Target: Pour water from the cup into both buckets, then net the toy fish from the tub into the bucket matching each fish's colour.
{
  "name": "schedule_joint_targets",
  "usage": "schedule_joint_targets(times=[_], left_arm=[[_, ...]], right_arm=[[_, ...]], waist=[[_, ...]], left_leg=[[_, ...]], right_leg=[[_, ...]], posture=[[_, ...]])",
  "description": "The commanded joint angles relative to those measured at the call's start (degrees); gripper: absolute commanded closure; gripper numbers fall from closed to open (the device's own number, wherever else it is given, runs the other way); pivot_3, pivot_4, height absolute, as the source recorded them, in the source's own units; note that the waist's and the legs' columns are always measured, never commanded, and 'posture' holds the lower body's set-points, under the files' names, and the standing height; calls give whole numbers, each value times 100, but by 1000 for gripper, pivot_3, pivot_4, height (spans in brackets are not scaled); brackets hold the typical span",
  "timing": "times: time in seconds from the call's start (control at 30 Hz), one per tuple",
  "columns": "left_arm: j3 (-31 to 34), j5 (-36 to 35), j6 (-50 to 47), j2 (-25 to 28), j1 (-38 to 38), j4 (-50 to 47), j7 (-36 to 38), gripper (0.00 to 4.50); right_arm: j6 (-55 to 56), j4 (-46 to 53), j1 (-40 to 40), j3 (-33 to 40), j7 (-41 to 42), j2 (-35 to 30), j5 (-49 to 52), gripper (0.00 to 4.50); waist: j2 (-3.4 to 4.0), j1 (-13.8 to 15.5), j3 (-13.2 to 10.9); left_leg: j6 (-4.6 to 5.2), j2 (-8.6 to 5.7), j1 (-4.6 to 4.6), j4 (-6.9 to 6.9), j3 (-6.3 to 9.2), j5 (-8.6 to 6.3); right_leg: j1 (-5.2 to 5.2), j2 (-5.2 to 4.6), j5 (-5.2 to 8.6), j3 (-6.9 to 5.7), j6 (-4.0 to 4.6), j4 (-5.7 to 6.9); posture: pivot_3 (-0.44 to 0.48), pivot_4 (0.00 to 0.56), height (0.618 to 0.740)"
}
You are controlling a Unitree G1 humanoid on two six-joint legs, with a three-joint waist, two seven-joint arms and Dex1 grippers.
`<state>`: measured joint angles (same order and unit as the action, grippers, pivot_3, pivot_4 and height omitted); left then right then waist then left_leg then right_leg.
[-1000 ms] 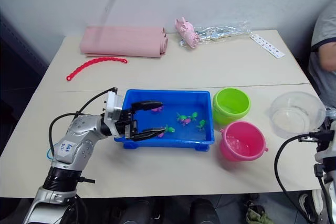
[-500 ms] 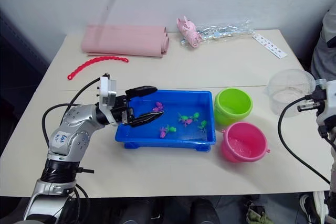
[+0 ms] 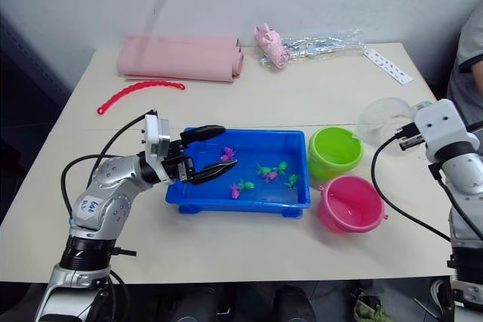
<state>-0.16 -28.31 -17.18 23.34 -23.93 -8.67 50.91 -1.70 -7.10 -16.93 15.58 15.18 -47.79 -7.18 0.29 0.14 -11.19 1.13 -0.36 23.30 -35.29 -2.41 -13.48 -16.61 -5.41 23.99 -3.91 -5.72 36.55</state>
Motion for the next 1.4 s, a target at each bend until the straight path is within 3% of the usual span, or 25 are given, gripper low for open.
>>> schedule_joint_targets(times=[0.03, 0.47, 1.4], left_arm=[[-18, 40, 176, -30, 42, -252, -43, 0], [-127, 171, 475, -160, 5, -146, -52, 0], [-138, 282, 910, -328, -58, -14, -92, 0]], right_arm=[[426, 83, -145, -2, -318, -249, -464, 4480], [1318, -171, -94, -124, -822, -501, -1308, 4480], [1911, -124, -11, -419, -1759, -546, -2563, 4480]], waist=[[0, -2, 0], [-2, -10, -1], [-2, -11, -1]], left_leg=[[0, 0, 0, 0, 0, 0], [0, 1, 0, 0, 0, 0], [-1, 1, 0, 0, 0, 1]], right_leg=[[0, 0, 0, 0, 0, -1], [0, 1, 0, 0, 0, 0], [0, 1, 0, 0, 0, 0]], posture=[[0, 150, 740], [0, 150, 740], [0, 150, 740]])
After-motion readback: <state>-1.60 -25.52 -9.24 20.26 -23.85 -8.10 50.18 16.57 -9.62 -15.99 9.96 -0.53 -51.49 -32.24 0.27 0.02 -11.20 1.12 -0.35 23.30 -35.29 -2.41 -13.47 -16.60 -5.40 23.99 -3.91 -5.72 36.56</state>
